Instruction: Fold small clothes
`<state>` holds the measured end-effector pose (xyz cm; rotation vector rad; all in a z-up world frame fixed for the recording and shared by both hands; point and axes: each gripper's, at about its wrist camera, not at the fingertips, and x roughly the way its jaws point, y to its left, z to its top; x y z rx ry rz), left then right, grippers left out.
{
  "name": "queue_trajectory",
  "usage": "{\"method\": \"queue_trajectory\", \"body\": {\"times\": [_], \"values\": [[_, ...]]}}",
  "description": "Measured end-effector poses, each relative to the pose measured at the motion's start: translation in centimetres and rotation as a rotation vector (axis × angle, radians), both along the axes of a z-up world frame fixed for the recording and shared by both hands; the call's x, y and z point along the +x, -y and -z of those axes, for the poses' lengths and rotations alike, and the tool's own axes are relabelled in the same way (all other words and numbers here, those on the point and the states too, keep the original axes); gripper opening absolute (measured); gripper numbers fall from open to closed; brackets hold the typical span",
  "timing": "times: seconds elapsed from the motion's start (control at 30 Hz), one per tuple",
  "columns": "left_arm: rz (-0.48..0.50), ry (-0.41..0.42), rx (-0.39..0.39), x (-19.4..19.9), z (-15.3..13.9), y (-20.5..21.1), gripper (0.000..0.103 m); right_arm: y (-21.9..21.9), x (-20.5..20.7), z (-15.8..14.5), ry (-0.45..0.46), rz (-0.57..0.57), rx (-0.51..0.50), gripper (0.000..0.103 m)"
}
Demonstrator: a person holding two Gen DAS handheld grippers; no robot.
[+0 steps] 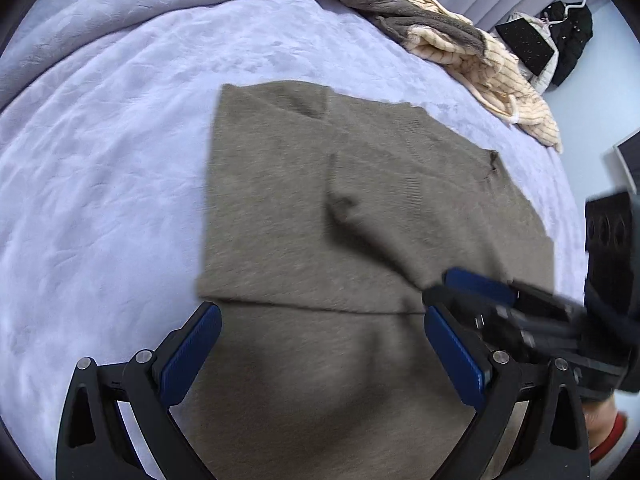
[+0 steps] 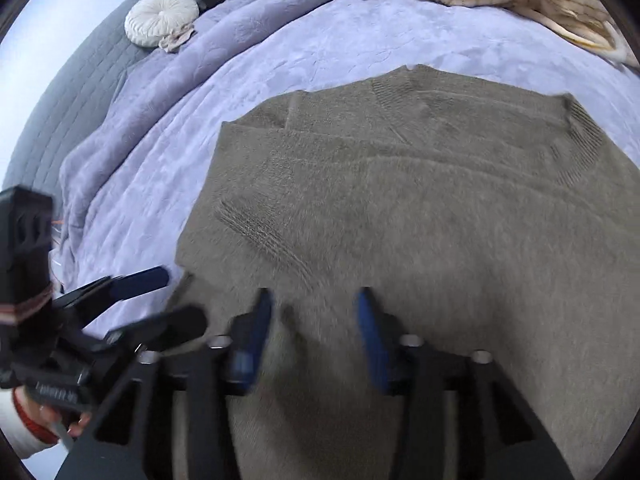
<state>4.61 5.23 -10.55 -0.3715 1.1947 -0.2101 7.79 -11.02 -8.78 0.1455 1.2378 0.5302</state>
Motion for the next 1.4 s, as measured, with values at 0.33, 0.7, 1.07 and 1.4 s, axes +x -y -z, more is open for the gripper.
{"method": "queue_trajectory", "body": {"times": [0.33, 0.7, 1.07, 1.4], "values": [[0.0, -0.038, -0.132, 4.8, 0.9, 3.1, 0.101, 17.4, -6.9, 0.7, -0.137, 0.619, 0.249, 0.054], [0.004, -0.029, -0.097, 6.3, 0.3, 3.3, 0.008, 26.0, -9.1, 3.7, -0.136, 0.982, 0.467, 0.006], [0.061, -0.027, -0.023, 3.8, 2.0, 3.7, 0.008, 27.5, -9.8, 4.4, -0.124, 0.843, 0.328, 0.006], [0.092, 0.01, 0.155, 2.2, 0.2, 2.2, 0.009, 26.7, -9.6, 3.0, -0.114, 0.786, 0.222, 0.006]]}}
